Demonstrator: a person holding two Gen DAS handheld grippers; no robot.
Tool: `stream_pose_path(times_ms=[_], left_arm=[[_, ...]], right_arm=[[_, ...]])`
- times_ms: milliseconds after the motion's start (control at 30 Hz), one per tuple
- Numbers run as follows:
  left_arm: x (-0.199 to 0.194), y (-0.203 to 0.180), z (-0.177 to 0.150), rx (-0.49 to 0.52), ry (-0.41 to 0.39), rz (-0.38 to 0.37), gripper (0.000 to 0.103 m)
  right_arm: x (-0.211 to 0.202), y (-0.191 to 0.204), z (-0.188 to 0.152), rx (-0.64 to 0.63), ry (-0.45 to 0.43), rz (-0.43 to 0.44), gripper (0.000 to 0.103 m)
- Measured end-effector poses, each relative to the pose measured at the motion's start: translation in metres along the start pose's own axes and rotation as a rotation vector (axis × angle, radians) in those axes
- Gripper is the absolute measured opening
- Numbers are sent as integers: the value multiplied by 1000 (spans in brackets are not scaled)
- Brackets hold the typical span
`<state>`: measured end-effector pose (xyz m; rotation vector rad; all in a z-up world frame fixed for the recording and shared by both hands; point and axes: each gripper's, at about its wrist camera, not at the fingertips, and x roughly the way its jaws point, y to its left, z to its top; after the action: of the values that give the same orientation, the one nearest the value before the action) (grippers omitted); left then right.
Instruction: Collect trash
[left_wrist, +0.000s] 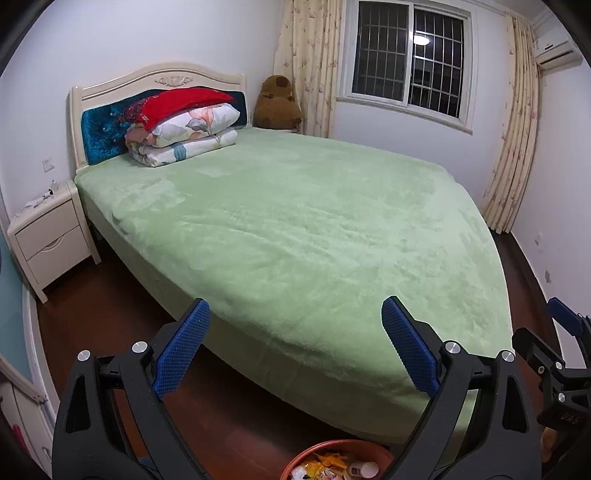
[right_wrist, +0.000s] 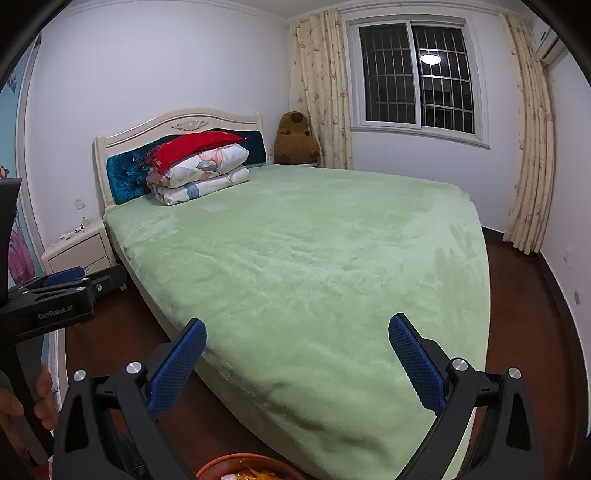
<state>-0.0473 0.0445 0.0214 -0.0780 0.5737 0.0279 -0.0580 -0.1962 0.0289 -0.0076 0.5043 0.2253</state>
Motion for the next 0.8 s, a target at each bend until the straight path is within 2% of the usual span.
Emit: stream_pose_path(times_ms=[800], left_arm=[[-6,-5,7,15,-27,2,92]], right_arm=[[-5,1,0,-7,-3,-3,97]])
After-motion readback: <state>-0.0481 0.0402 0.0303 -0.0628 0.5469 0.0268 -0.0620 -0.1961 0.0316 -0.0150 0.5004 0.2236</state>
